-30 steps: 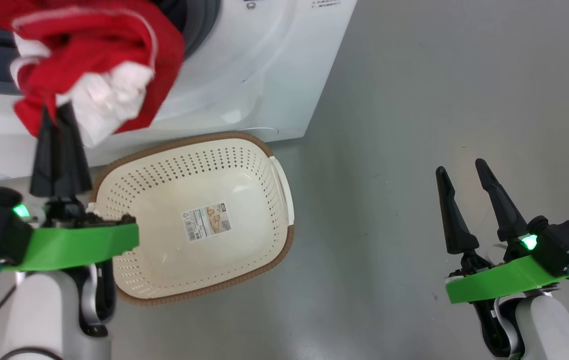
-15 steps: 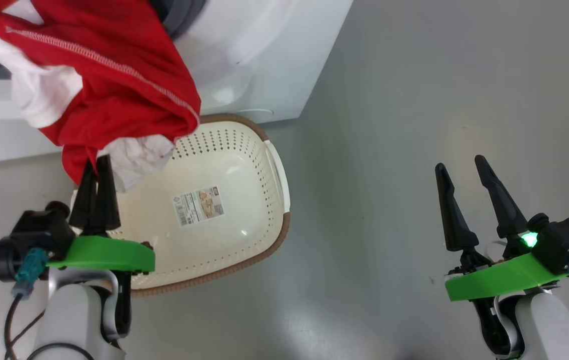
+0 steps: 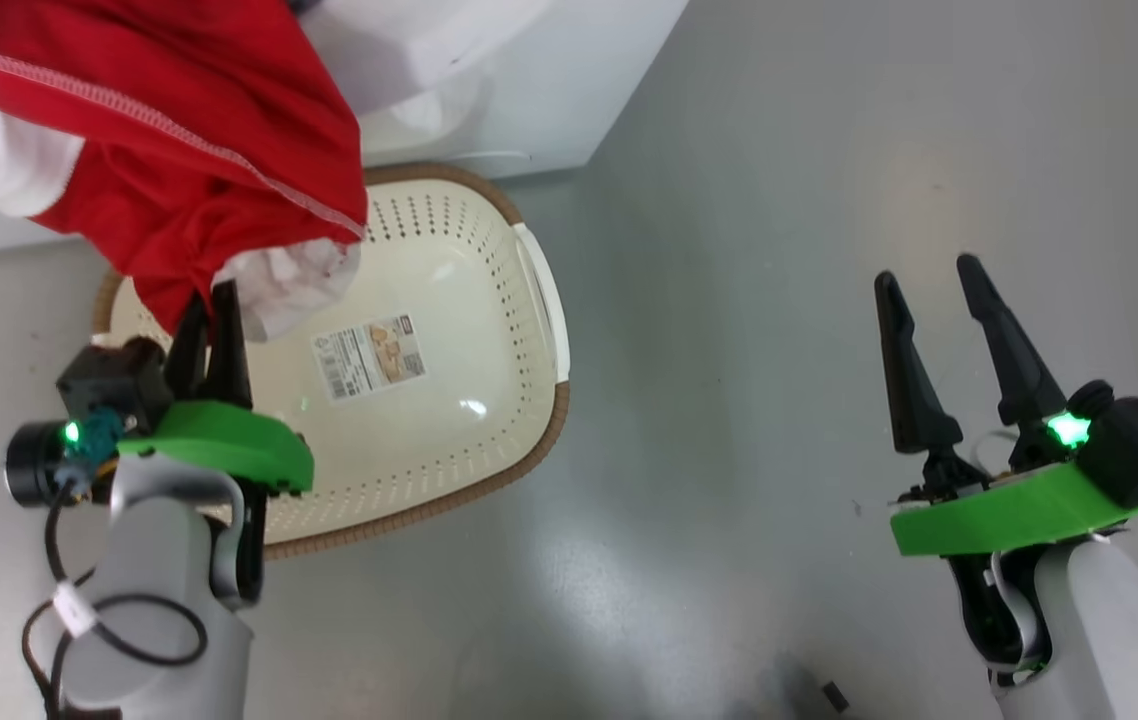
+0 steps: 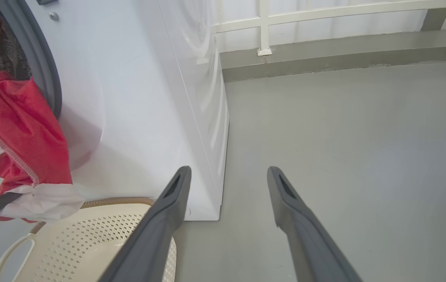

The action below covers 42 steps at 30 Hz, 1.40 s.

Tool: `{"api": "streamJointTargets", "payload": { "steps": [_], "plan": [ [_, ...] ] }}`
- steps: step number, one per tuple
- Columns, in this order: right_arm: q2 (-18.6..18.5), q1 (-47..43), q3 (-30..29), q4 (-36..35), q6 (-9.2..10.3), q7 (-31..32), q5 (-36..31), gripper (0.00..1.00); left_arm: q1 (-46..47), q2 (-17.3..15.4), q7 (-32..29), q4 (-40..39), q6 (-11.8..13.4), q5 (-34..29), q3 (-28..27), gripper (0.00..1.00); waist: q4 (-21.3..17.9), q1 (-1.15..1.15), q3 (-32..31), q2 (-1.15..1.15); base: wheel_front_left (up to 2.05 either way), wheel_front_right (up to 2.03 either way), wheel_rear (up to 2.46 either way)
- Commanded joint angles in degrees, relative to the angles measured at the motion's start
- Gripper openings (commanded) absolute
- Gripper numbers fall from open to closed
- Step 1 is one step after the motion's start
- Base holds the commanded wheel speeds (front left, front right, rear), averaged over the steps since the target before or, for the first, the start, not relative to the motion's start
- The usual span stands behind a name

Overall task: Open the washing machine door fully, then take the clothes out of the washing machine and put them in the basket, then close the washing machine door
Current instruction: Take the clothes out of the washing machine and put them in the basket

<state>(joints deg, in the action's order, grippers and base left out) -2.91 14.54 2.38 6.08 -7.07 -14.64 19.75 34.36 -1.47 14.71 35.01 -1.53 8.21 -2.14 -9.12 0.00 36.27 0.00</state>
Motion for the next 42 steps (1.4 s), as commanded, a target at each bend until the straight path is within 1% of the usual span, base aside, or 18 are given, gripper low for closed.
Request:
{"api": "streamJointTargets", "payload": {
  "steps": [1, 2, 3, 7, 10, 11, 12, 13, 14, 15, 16, 24, 26, 33, 42],
  "plan": [
    [0.01, 0.44, 1.12, -1.62, -0.42, -0.36, 0.41, 1.0, 0.77, -1.41, 0.29, 0.12, 0.13, -0.51, -1.62, 0.1, -0.54, 0.0, 1.82, 0.0, 0.0, 0.0, 0.0],
    [0.01, 0.7, 1.13, -1.67, -0.42, -0.36, 0.53, 1.0, 1.65, -1.41, 0.29, 1.0, 0.17, -0.65, -1.76, 0.12, -0.64, 0.0, 2.3, 0.0, 0.0, 0.0, 0.0],
    [0.01, 0.95, 1.13, -1.69, -0.42, -0.36, 0.63, 1.0, 2.49, -1.41, 0.29, 1.81, 0.16, -0.78, -1.88, 0.16, -0.7, 0.0, 2.66, 0.0, 0.0, 0.0, 0.0],
    [0.02, 1.74, 1.26, -1.73, -0.42, -0.36, 0.86, 1.0, 5.56, -1.41, 0.29, 4.47, 0.32, -1.12, -2.2, 0.37, -0.9, 0.0, 3.84, 0.0, 0.0, 0.0, 0.0],
    [0.02, 2.11, 1.33, -1.71, -0.42, -0.36, 0.97, 1.0, 7.34, -1.41, 0.29, 6.27, 0.41, -1.32, -2.62, 0.48, -0.98, 0.0, 4.3, 0.0, 0.0, 0.0, 0.0],
    [0.02, 2.19, 1.37, -1.7, -0.42, -0.36, 0.98, 1.0, 7.79, -1.41, 0.29, 6.69, 0.41, -1.36, -2.77, 0.56, -1.0, 0.0, 4.36, 0.0, 0.0, 0.0, 0.0],
    [0.02, 2.23, 1.43, -1.66, -0.42, -0.36, 0.97, 1.0, 8.11, -1.41, 0.29, 7.04, 0.41, -1.4, -2.92, 0.71, -1.02, 0.0, 4.35, 0.0, 0.0, 0.0, 0.0],
    [0.02, 2.25, 1.51, -1.63, -0.42, -0.36, 0.97, 1.0, 8.35, -1.41, 0.29, 7.3, 0.41, -1.43, -3.02, 0.8, -1.04, 0.0, 4.31, 0.0, 0.0, 0.0, 0.0],
    [0.02, 2.26, 1.57, -1.61, -0.42, -0.36, 0.96, 1.0, 8.51, -1.41, 0.29, 7.46, 0.4, -1.45, -3.1, 0.91, -1.06, 0.0, 4.26, 0.0, 0.0, 0.0, 0.0],
    [0.02, 2.25, 1.61, -1.62, -0.42, -0.36, 0.94, 1.0, 8.62, -1.41, 0.29, 7.54, 0.38, -1.48, -3.17, 0.99, -1.05, 0.0, 4.23, 0.0, 0.0, 0.0, 0.0],
    [0.02, 2.25, 1.61, -1.63, -0.42, -0.36, 0.92, 1.0, 8.71, -1.41, 0.29, 7.6, 0.32, -1.51, -3.24, 1.0, -1.03, 0.0, 4.2, 0.0, 0.0, 0.0, 0.0],
    [0.02, 2.09, 1.67, -1.45, -0.42, -0.36, 0.58, 1.0, 7.98, -1.41, 0.29, 7.15, -0.48, -1.09, -3.14, 1.0, -0.51, 0.0, 3.45, 0.0, 0.0, 0.0, 0.0],
    [0.02, 1.97, 1.64, -1.41, -0.42, -0.36, 0.31, 1.0, 7.04, -1.41, 0.29, 6.13, -0.96, -0.74, -2.8, 1.0, -0.13, 0.0, 3.01, 0.0, 0.0, 0.0, 0.0],
    [0.03, 1.48, 1.43, -1.37, -0.42, -0.36, -0.68, 1.0, 4.11, -1.41, 0.29, 1.97, -1.14, 1.62, -1.98, 1.0, 1.16, 0.0, 1.72, 0.0, 0.0, 0.0, 0.0],
    [-0.62, 0.61, 1.25, -1.36, -0.42, -0.36, -1.16, 1.0, -1.1, -1.41, 0.29, -5.73, 0.15, 3.33, -0.8, 1.0, 2.72, 0.0, 0.21, 0.0, 0.0, 0.0, 0.0]
  ]
}}
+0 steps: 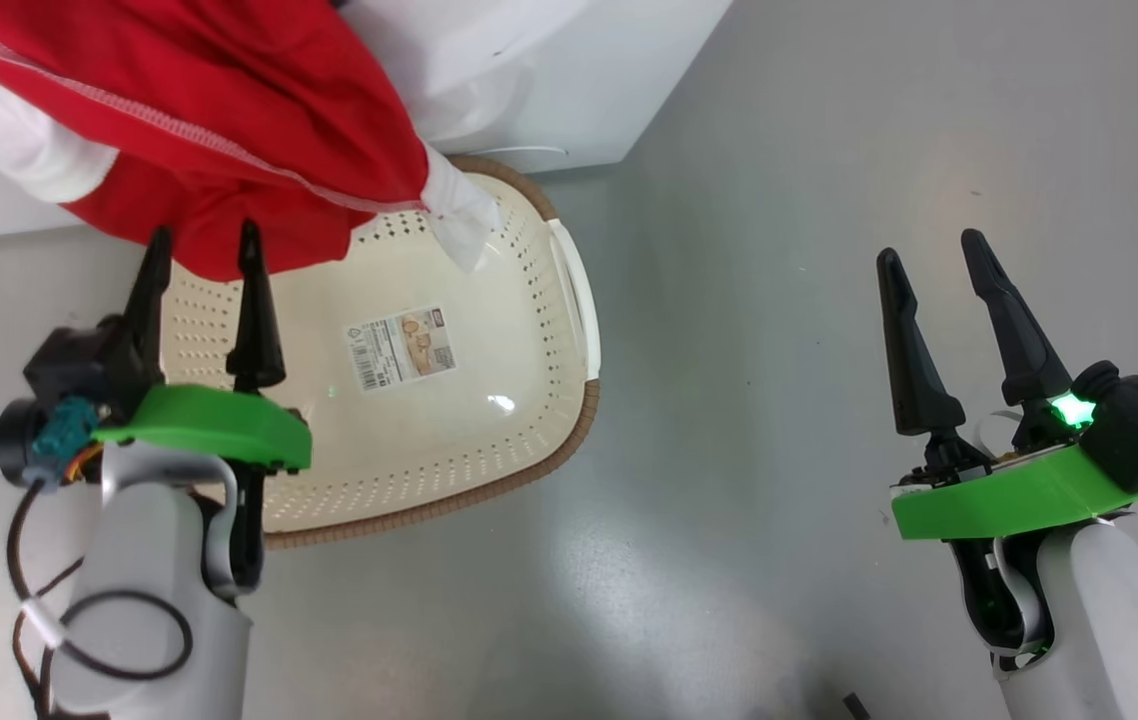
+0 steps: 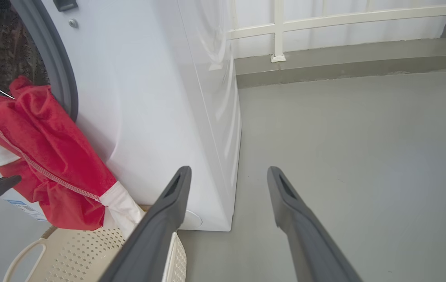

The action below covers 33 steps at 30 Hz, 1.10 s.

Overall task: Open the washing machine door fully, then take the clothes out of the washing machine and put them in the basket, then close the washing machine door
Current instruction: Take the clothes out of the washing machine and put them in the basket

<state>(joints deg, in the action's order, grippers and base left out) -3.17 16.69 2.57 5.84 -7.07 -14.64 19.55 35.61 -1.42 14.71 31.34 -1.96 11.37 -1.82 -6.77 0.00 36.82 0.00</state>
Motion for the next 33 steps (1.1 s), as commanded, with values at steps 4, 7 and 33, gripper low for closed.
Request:
{"api": "streamJointTargets", "payload": {
  "steps": [4, 7, 33],
  "plan": [
    [-0.67, -1.91, 0.79, -1.07, -0.42, -0.36, -1.03, 1.0, -4.95, -1.46, 0.29, -5.68, 1.24, 0.68, -1.05, 1.0, 0.9, 0.0, -0.83, 0.0, 0.0, 0.0, 0.0],
    [-0.85, -2.19, 0.64, -1.07, -0.42, -0.36, -1.1, 1.0, -6.87, -1.46, 0.29, -8.1, 1.58, 0.86, -1.01, 1.0, 1.23, 0.0, -1.13, 0.0, 0.0, 0.0, 0.0],
    [-1.32, -2.56, 0.35, -1.27, -0.42, -0.36, -1.09, 1.0, -15.9, -1.45, 0.29, -23.11, 5.88, 2.65, 1.43, 1.0, 2.3, 0.0, -1.04, 0.0, 0.0, 0.0, 0.0]
  ]
}}
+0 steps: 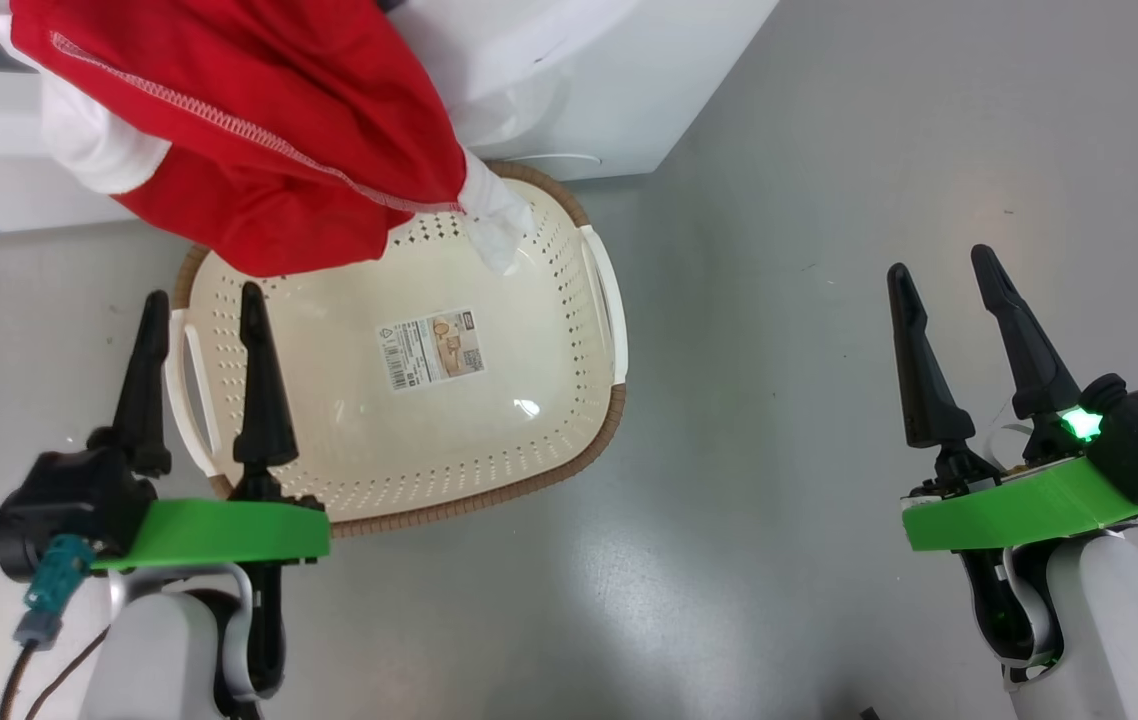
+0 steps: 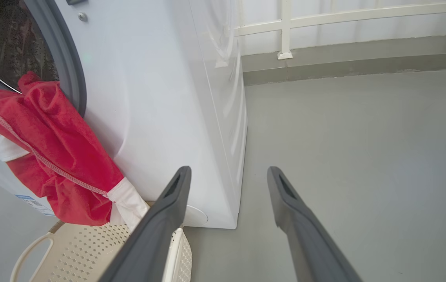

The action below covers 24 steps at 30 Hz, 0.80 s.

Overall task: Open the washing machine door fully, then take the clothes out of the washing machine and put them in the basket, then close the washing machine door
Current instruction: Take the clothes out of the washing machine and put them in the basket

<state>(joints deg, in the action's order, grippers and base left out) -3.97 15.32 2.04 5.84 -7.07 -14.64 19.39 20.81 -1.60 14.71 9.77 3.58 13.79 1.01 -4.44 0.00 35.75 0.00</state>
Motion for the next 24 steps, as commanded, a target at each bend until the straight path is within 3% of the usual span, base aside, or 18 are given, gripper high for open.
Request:
{"api": "streamJointTargets", "payload": {
  "steps": [1, 13, 24],
  "plan": [
    [-0.5, -1.16, 0.85, -1.28, -0.42, -0.36, -0.9, 1.0, -0.96, -1.28, 0.29, -1.88, 0.41, 0.45, -1.5, 1.0, -0.03, 0.0, 0.07, 0.0, 0.0, 0.0, 0.0],
    [-0.14, -0.62, 0.61, -1.55, -0.42, -0.36, -0.91, 1.0, 6.09, -1.28, 0.29, -3.15, -0.57, 5.31, -3.26, 1.0, 0.12, 0.0, 1.17, 0.0, 0.0, 0.0, 0.0],
    [0.25, 0.06, 1.76, -1.34, -0.42, -0.36, -0.56, 1.0, 17.4, -1.28, 0.29, 6.48, -3.2, 5.94, -6.93, 1.0, -1.67, 0.0, 2.18, 0.0, 0.0, 0.0, 0.0]
  ]
}}
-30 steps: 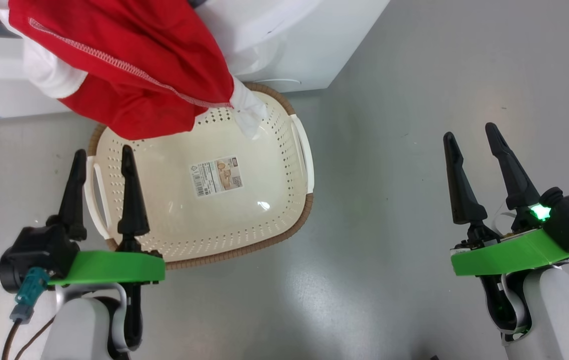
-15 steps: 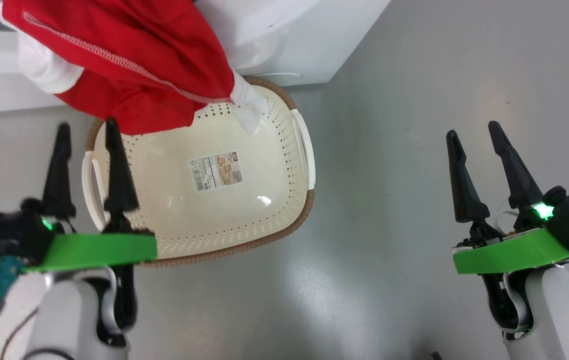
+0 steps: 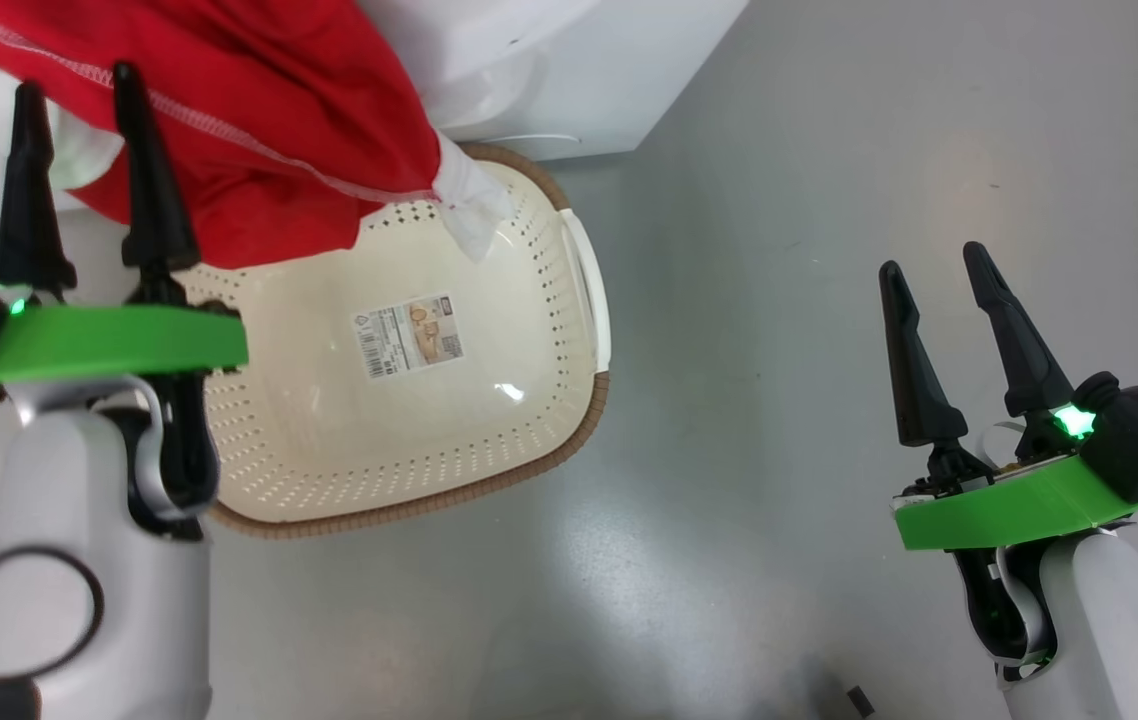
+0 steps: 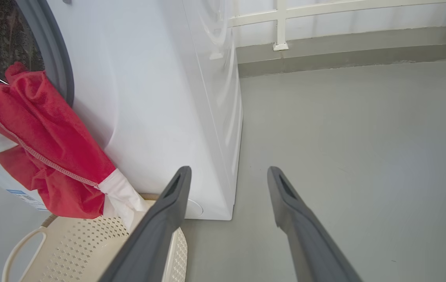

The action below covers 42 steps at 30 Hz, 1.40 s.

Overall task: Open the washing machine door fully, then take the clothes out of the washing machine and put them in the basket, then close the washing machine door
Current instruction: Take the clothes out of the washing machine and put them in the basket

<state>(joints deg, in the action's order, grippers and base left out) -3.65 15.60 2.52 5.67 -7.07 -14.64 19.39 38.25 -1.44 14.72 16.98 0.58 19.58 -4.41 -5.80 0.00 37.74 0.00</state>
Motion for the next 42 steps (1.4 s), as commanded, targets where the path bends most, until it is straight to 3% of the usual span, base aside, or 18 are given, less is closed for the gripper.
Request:
{"api": "streamJointTargets", "payload": {
  "steps": [1, 15, 22, 30, 31, 33, 34, 42],
  "plan": [
    [-0.03, -0.23, 1.31, -1.13, -0.42, -0.36, -0.54, 1.0, 0.88, -1.43, 0.28, 0.35, -0.47, 0.72, -1.74, 1.0, -0.46, 0.0, 0.23, 0.0, 0.0, 0.0, 0.0],
    [0.5, 0.36, 2.23, -0.79, -0.42, -0.36, -0.19, 1.0, 12.98, -1.43, 0.28, 11.76, -1.9, -2.34, -0.52, 1.0, -2.1, 0.0, 0.76, 0.0, 0.0, 0.0, 0.0],
    [0.69, 0.83, 2.53, -0.83, -0.42, -0.36, 0.15, 1.0, 20.41, -2.15, 0.28, 22.6, 1.48, -9.4, 0.06, 1.0, -3.2, 0.0, 1.21, 0.0, 0.0, 0.0, 0.0],
    [0.76, 1.01, 2.58, -0.9, -0.42, -0.36, 0.79, 1.0, 24.85, -2.77, 0.28, 28.62, 2.83, -13.37, 1.41, 1.0, -3.57, 0.0, 1.42, 0.0, 0.0, 0.0, 0.0],
    [0.76, 1.06, 2.61, -0.89, -0.42, -0.36, 0.89, 1.0, 25.08, -2.82, 0.28, 29.06, 2.9, -13.72, 1.6, 0.58, -3.6, 0.0, 1.37, 0.0, 0.0, 0.0, 0.0],
    [0.76, 1.13, 2.62, -0.91, -0.42, -0.36, 1.03, 1.0, 25.37, -2.87, 0.28, 29.55, 3.05, -14.22, 1.81, 0.13, -3.63, 0.0, 1.35, 0.0, 0.0, 0.0, 0.0],
    [0.76, 1.16, 2.6, -0.92, -0.42, -0.36, 1.07, 1.0, 25.44, -2.87, 0.28, 29.75, 3.06, -14.39, 1.88, 0.0, -3.62, 0.0, 1.33, 0.0, 0.0, 0.0, 0.0],
    [0.77, 1.34, 2.27, -0.97, -0.42, -0.36, 1.06, 1.0, 25.51, -2.79, 0.28, 29.03, 2.68, -14.82, 1.93, 0.0, -3.31, 0.0, 1.34, 0.0, 0.0, 0.0, 0.0]
  ]
}}
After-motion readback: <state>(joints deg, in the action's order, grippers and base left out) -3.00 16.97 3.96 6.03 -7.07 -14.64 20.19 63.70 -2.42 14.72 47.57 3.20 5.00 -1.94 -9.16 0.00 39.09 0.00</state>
